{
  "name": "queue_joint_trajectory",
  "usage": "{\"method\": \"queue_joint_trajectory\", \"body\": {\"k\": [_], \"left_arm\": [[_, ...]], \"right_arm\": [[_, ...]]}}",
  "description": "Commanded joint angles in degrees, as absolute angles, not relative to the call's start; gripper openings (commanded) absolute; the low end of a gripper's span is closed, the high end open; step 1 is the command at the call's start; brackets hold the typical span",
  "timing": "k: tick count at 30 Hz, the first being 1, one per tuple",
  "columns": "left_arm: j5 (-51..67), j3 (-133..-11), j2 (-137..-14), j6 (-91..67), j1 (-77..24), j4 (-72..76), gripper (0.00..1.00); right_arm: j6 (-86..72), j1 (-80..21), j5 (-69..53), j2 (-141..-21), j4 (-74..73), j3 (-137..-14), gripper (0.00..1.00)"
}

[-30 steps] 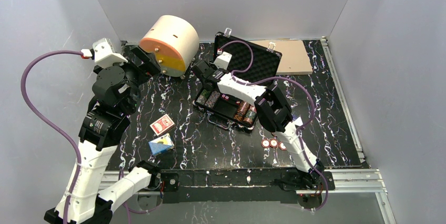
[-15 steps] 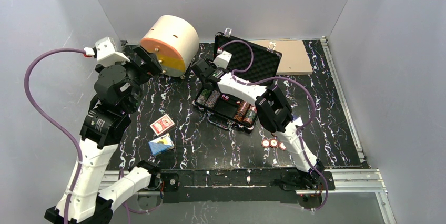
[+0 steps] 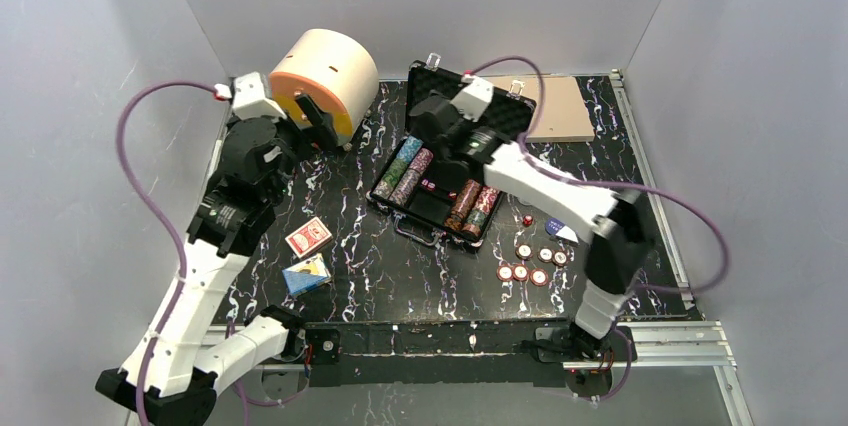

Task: Pack up texas hold em set

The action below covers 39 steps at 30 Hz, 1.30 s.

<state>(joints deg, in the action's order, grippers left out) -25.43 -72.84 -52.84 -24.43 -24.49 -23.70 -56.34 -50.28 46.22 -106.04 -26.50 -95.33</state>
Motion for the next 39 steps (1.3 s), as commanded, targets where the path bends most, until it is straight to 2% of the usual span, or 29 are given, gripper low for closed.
{"method": "queue_joint_trajectory", "body": {"k": [1,6,9,14,20,25,29,39], "left_arm": [[-10.8,-65.1,-53.7,-20.6,-24.3,-13.9,0.98],[2.2,-59.3,-61.6,-17.6,-24.4,-5.4,0.98],[5.4,-60.7,-71.1,-17.0,-24.7,-3.1,0.92],[3.3,-64.4,-84.2,-16.9,-26.5,3.1,0.89],[0.9,-70.4,-96.5,-14.4,-29.0,6.1,0.88],[-4.3,-76.2,-106.0,-10.8,-29.4,5.8,0.75],[-7.4,-80.5,-110.6,-8.3,-29.4,3.8,0.71],[-5.3,-87.0,-118.0,-3.0,-29.4,-1.2,0.6]], "right_arm": [[-46.7,-49.8,46.3,-88.6,-17.5,-82.6,0.81],[-42.1,-49.6,46.4,-72.3,-14.9,-70.4,0.8],[-44.1,-49.3,46.8,-67.2,-19.3,-67.6,0.8],[-47.9,-48.7,47.7,-63.7,-28.5,-66.4,0.81],[-45.6,-47.9,49.6,-60.1,-31.0,-65.5,0.84],[-43.0,-47.6,49.9,-57.4,-31.5,-64.6,0.86],[-43.0,-47.5,50.0,-56.3,-31.6,-63.3,0.86],[-43.4,-47.3,51.6,-56.3,-31.9,-63.1,0.86]]}}
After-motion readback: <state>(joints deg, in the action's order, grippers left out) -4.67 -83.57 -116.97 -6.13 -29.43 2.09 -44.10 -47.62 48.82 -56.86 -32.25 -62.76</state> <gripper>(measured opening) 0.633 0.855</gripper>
